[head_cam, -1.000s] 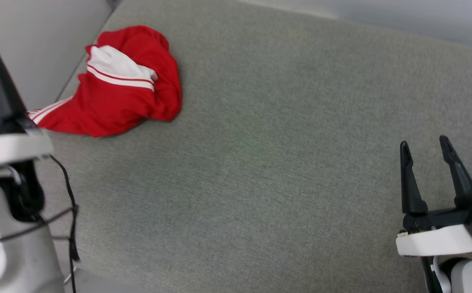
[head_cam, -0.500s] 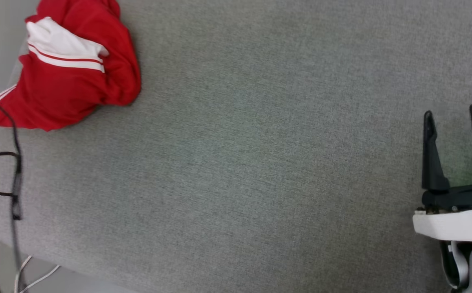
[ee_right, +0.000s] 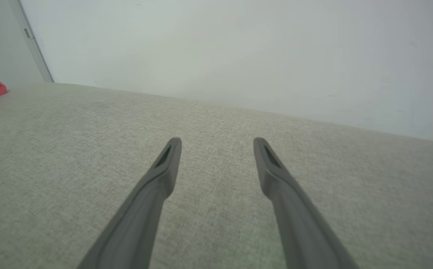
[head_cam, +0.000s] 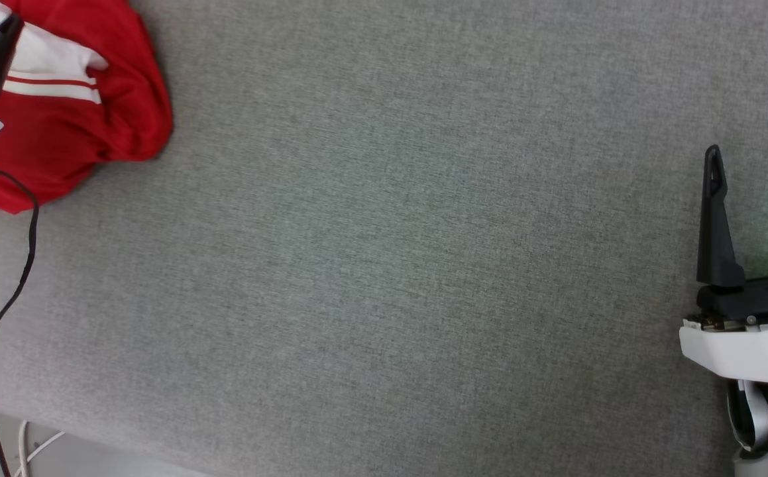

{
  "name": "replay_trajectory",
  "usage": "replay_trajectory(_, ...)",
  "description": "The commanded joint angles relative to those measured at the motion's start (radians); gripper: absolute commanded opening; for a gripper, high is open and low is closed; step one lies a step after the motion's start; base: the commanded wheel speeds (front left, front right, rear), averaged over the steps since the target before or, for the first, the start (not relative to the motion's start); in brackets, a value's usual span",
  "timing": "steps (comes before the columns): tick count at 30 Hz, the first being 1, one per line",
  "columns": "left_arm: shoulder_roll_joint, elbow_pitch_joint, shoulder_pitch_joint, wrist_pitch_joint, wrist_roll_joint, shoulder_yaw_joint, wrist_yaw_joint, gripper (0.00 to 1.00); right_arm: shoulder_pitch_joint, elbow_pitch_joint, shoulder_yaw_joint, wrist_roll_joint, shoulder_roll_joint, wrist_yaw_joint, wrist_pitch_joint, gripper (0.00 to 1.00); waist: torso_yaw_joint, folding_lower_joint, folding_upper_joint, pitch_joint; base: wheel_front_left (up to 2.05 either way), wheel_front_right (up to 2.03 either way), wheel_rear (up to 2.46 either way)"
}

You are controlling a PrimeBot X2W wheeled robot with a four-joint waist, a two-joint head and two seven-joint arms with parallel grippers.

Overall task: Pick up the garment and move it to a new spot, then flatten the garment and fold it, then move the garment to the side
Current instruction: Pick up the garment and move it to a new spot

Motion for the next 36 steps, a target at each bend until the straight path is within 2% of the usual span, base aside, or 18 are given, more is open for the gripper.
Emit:
replay_trajectory(1, 0.014, 0.013, -0.026, 0.072, -0.056, -0.032, 0.0, 1.0, -0.016, -0.006, 0.005, -0.007, 0.0, 0.0, -0.002, 1.0, -0.013, -0.0002, 0.0, 0.021, 0.0, 0.0, 0.0)
replay_trajectory(9, 0.086, 0.062, -0.08, 0.362, -0.223, -0.168, 0.0, 1.0, -0.03, -0.003, 0.01, -0.009, 0.0, 0.0, -0.002, 1.0, -0.048, -0.0002, 0.0, 0.066, 0.0, 0.0, 0.0)
replay_trajectory(12, 0.093, 0.082, -0.087, 0.418, -0.246, -0.219, 0.0, 1.0, -0.036, 0.002, 0.009, -0.001, 0.0, 0.0, -0.001, 1.0, -0.057, -0.0002, 0.0, 0.078, 0.0, 0.0, 0.0)
replay_trajectory(13, 0.074, 0.097, -0.075, 0.43, -0.259, -0.275, -0.001, 1.0, -0.039, 0.01, 0.011, 0.003, 0.0, 0.0, -0.001, 1.0, -0.063, -0.0002, 0.0, 0.085, 0.0, 0.0, 0.0)
replay_trajectory(16, 0.068, 0.106, -0.067, 0.439, -0.248, -0.326, -0.001, 1.0, -0.042, 0.017, 0.013, 0.004, 0.0, 0.0, -0.001, 1.0, -0.065, -0.0002, 0.0, 0.086, 0.0, 0.0, 0.0)
replay_trajectory(17, 0.066, 0.109, -0.066, 0.417, -0.263, -0.349, -0.001, 0.26, -0.04, 0.021, 0.016, 0.006, 0.0, 0.0, 0.001, 1.0, -0.066, -0.0002, 0.0, 0.08, 0.0, 0.0, 0.0)
replay_trajectory(18, 0.066, 0.109, -0.066, 0.417, -0.263, -0.349, -0.001, 0.26, -0.04, 0.021, 0.016, 0.006, 0.0, 0.0, 0.001, 1.0, -0.066, -0.0002, 0.0, 0.08, 0.0, 0.0, 0.0)
replay_trajectory(19, 0.068, 0.11, -0.07, 0.41, -0.27, -0.357, -0.001, 0.0, -0.04, 0.022, 0.017, 0.009, 0.0, 0.0, 0.0, 1.0, -0.066, -0.0002, 0.0, 0.074, 0.0, 0.0, 0.0)
replay_trajectory(27, 0.17, 0.071, -0.147, 0.294, -0.298, -0.389, 0.0, 0.0, -0.023, 0.033, 0.019, 0.04, 0.0, 0.0, -0.002, 1.0, -0.064, -0.0002, 0.0, -0.017, 0.0, 0.0, 0.0)
replay_trajectory(36, 0.238, -0.114, -0.229, 0.206, -0.277, -0.484, 0.0, 0.0, -0.004, 0.057, 0.02, 0.093, 0.0, 0.0, -0.002, 1.0, -0.073, -0.0002, 0.0, -0.133, 0.0, 0.0, 0.0)
